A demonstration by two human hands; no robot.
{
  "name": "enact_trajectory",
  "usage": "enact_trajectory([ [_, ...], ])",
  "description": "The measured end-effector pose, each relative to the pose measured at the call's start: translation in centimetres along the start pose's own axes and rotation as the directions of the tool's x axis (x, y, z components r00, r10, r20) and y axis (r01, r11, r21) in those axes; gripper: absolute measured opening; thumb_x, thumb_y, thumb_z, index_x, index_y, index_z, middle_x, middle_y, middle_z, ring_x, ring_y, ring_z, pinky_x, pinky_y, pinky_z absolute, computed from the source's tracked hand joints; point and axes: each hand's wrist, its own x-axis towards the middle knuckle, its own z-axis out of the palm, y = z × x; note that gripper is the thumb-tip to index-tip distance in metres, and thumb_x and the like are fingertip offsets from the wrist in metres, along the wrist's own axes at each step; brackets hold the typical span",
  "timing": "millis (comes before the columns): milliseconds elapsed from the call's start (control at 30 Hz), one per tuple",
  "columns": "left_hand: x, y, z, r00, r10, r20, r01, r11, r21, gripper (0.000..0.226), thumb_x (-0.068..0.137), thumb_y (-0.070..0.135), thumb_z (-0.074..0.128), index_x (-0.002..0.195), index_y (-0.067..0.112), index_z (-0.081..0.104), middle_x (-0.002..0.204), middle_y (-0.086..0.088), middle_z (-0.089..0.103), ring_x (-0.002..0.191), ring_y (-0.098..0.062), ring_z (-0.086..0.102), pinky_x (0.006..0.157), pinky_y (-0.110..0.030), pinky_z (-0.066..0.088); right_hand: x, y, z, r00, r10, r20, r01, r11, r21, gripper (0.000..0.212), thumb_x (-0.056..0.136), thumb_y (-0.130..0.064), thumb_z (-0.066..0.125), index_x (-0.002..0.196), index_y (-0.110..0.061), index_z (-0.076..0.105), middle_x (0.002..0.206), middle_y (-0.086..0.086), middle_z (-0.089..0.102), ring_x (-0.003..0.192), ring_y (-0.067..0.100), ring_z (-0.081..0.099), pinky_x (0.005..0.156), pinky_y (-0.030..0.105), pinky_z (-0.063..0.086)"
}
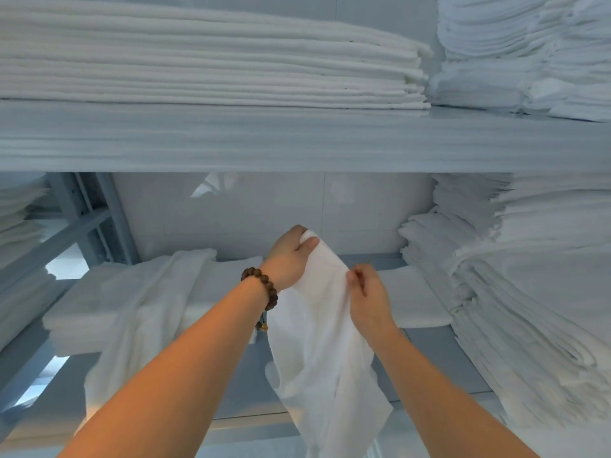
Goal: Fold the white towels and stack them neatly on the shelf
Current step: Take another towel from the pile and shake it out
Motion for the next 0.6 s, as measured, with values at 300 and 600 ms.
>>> enact_trajectory([
  [300, -2.2, 2.8, 0.7, 0.997, 0.058, -0.056, -0.058, 0.998, -0.002, 0.013, 0.099, 0.027, 0.043, 0.105, 0.016, 0.042, 0.079, 0.007, 0.049, 0.067, -0.004, 0.046, 0.050, -0.009, 0.036, -3.5, -0.2, 0.1, 0.997, -0.034, 0.063, 0.031, 0.998, 0.053, 0.010, 0.085, -0.028, 0.066, 0.078, -0.033, 0.061, 0.086, -0.014, 0.059, 0.080, -0.003, 0.055, 0.069, 0.006, 0.038],
  [600, -7.1, 7.8, 0.6, 0.987, 0.091, -0.136, -0.084, 0.995, 0.054, 0.017, 0.098, 0.025, 0.047, 0.107, 0.011, 0.047, 0.076, 0.009, 0.044, 0.065, -0.003, 0.041, 0.054, -0.017, 0.031, -6.6, -1.2, -4.8, 0.993, -0.037, 0.115, 0.027, 0.996, 0.087, 0.008, 0.084, -0.016, 0.066, 0.079, -0.014, 0.061, 0.078, -0.006, 0.059, 0.069, 0.003, 0.052, 0.068, 0.022, 0.039],
])
